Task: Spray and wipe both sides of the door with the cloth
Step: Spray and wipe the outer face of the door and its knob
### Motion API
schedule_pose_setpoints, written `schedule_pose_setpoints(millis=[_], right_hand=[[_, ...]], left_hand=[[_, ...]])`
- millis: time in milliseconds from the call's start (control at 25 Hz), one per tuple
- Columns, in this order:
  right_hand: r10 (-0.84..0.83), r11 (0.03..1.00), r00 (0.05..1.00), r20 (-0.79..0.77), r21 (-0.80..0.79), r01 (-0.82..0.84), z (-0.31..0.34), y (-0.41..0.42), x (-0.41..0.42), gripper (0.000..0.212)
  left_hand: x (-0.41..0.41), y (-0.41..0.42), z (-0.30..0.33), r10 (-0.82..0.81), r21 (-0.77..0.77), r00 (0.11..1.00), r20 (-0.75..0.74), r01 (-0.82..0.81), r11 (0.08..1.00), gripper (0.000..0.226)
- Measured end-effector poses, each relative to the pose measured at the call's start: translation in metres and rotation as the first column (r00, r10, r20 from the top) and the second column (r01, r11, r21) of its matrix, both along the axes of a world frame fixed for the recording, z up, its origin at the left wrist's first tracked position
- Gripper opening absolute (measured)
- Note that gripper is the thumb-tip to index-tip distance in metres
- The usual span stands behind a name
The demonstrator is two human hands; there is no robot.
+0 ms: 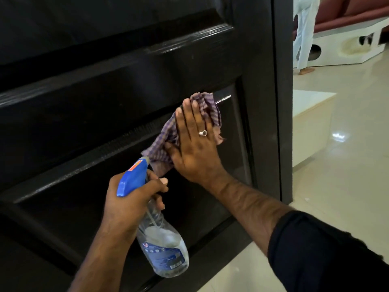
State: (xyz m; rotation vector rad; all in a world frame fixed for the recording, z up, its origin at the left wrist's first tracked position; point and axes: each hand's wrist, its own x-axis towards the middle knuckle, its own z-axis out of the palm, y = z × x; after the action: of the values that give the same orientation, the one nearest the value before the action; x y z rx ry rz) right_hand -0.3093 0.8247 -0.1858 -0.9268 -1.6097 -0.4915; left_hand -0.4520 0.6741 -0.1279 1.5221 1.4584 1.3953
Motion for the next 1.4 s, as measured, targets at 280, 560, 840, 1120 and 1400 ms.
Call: schedule_pose_setpoints(millis=[280,560,840,1120,1400], right_hand=[[-0.168,0.969,0.848,-0.502,-0.244,0.047,0.041,0.055,0.047,0.085],[-0.039,0.946,0.810,-0.585,-0.283,-0.159,-0.147,0.028,0.048,0.078],[0.062,0.961,0.901,-0.430,-0.218,-0.170,-0.093,0.043,0.062,0.080],[0.125,0.956,0.961,-0.248,-0.229,-0.183,-0.164,0.043,0.100,0.086],[-0.016,0.888,0.939,-0.345,-0.436,-0.145,-0.203,0.022,0.067,0.095]], left_hand=[[0.010,0.021,0.013,-0.073,-0.012,0.997,-0.033,0.073,0.997,0.019],[0.013,0.040,-0.030,-0.148,-0.020,0.987,-0.067,0.147,0.989,0.018],[0.022,0.048,-0.092,-0.217,-0.168,0.971,-0.103,0.198,0.966,0.020],[0.046,0.047,-0.189,-0.162,-0.411,0.968,-0.190,0.071,0.909,0.040],[0.035,0.043,-0.215,-0.095,-0.489,0.983,-0.159,0.005,0.873,0.030]])
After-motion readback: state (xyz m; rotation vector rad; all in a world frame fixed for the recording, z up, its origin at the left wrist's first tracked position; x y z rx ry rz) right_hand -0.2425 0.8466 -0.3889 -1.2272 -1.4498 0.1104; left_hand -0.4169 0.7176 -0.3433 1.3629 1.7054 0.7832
